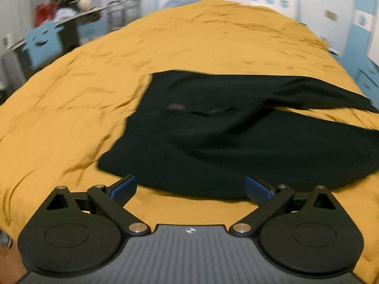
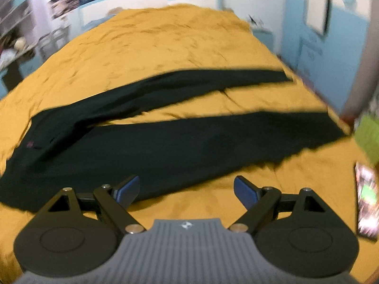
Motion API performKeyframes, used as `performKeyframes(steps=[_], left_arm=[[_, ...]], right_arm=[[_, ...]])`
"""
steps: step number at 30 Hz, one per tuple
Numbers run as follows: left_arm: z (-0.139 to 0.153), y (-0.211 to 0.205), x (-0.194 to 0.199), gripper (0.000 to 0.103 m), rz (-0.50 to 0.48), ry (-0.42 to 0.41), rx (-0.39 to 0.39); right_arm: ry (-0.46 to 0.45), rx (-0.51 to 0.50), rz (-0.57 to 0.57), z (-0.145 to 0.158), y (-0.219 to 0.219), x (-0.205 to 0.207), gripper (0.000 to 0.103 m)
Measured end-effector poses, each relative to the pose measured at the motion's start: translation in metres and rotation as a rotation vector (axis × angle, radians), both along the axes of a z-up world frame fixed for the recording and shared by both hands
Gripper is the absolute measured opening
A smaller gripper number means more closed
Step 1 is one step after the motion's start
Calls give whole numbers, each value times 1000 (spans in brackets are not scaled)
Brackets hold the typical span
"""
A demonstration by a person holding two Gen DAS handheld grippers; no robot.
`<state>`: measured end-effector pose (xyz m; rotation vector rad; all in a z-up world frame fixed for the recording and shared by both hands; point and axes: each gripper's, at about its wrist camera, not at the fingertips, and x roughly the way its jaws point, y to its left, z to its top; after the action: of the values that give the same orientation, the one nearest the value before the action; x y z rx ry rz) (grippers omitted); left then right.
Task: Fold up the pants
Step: 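Lower both grippers toward the black trousers on the bed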
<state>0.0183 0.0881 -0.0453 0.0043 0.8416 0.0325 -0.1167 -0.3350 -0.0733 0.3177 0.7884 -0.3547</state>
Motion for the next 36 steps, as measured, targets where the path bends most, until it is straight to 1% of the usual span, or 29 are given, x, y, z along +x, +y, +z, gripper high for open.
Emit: performKeyframes(steps=[2,7,9,15,19,23,26,29,32,33,34,35,36], left_arm=[[-5,12,5,103,41,12,-31],[-18,25,19,103,83,72,-202],[-23,26,23,103,85,85,-244],[-37,27,39,103,98,113,-254],[-46,30,46,103,120,131,-301],[-57,36,52,103,167,146,-363],[-62,40,54,103,187,142,-380],[-70,42,58,103,205,165,-414],[-73,35,58,103,168,185,-365],[-72,33,57,103,159,186,-353],[-71,34,57,103,169,182,-358],[-69,39,55,103,200,163,-398],[-67,46,52,103,231,140,-458]], right_arm=[[-17,52,-64,-11,-26,-1,83],[-38,148,-185,-33,-79,6,83],[-43,186,-225,-39,-98,10,83],[-58,289,-294,-58,-138,17,83],[-70,329,-339,-75,-160,19,83],[-117,428,-397,-91,-182,19,84],[-164,496,-433,-102,-193,19,84],[-154,535,-425,-116,-196,21,84],[-194,548,-420,-115,-197,17,84],[-223,562,-434,-114,-198,15,84],[-252,580,-452,-114,-200,13,83],[-280,599,-472,-115,-202,11,83],[-312,618,-490,-115,-204,10,83]])
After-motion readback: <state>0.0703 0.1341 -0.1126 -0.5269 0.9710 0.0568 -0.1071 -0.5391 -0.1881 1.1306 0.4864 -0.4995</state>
